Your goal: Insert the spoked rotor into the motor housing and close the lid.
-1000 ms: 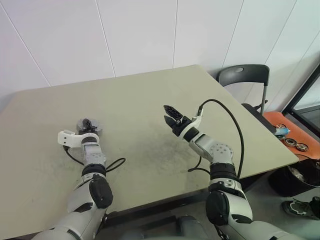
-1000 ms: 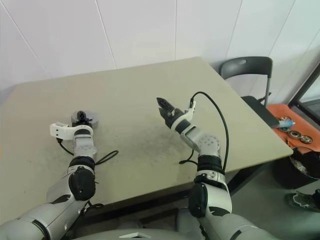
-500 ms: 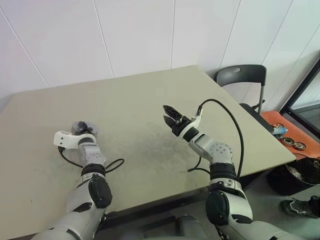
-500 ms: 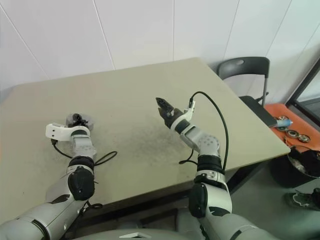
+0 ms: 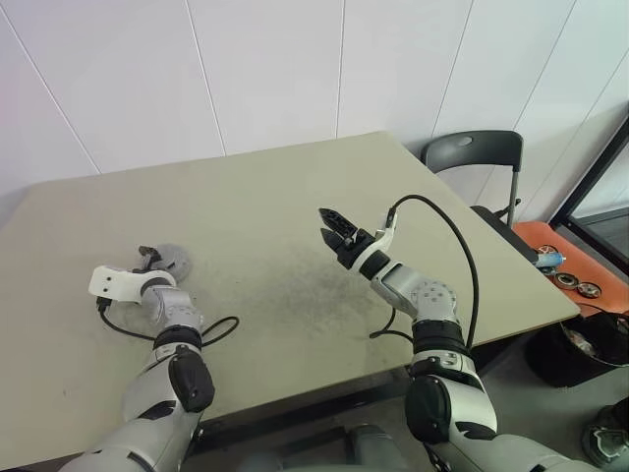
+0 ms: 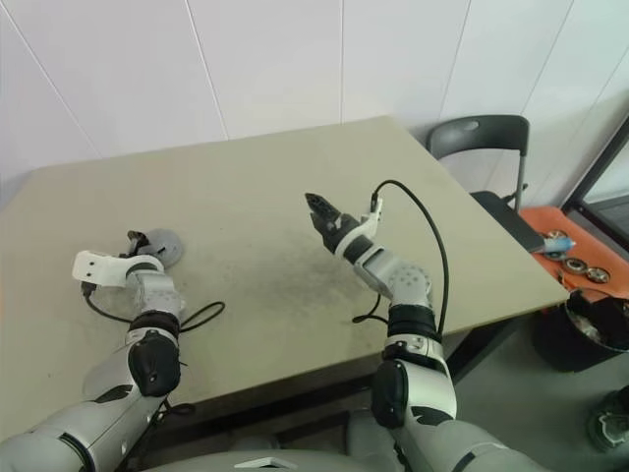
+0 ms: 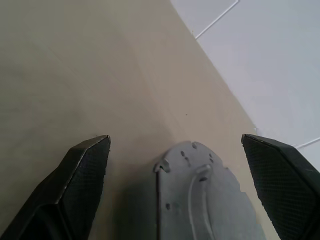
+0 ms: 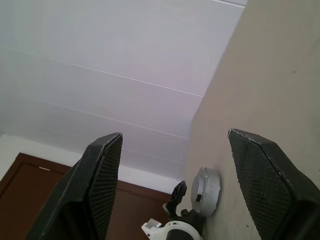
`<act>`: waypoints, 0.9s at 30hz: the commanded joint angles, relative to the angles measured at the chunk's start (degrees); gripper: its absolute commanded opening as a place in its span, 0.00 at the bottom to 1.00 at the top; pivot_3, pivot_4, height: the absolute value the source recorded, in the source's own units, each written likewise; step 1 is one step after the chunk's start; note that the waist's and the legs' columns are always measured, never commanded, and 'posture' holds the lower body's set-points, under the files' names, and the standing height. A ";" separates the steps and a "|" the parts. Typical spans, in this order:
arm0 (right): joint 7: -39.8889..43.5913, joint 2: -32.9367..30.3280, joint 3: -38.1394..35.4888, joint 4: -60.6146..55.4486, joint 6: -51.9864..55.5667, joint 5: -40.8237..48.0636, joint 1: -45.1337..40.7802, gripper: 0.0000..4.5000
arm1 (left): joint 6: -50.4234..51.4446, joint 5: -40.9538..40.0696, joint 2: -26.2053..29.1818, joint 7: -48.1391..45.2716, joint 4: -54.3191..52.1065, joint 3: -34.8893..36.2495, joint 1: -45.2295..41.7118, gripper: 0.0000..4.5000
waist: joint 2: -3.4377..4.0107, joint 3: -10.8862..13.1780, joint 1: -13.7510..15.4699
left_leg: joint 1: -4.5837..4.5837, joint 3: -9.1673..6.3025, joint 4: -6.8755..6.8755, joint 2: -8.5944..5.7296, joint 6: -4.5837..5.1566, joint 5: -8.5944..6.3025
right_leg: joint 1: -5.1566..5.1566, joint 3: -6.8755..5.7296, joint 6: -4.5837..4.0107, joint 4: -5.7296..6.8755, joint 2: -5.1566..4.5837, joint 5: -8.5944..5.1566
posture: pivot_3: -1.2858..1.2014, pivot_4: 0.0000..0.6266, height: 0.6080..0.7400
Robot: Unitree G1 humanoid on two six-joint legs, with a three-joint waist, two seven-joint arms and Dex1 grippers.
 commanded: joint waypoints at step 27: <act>14.37 -18.57 26.58 -20.64 -28.77 -35.90 8.65 0.79 | 11.79 6.14 4.87 -48.33 -37.74 -28.74 14.33 0.99 | 0.02 0.02 -0.14 | 0.42 0.09 -0.06 0.09 0.02 -0.01 | 0.43 0.04 0.21 -0.13 0.10 -0.15 | 0.52 0.00 1.00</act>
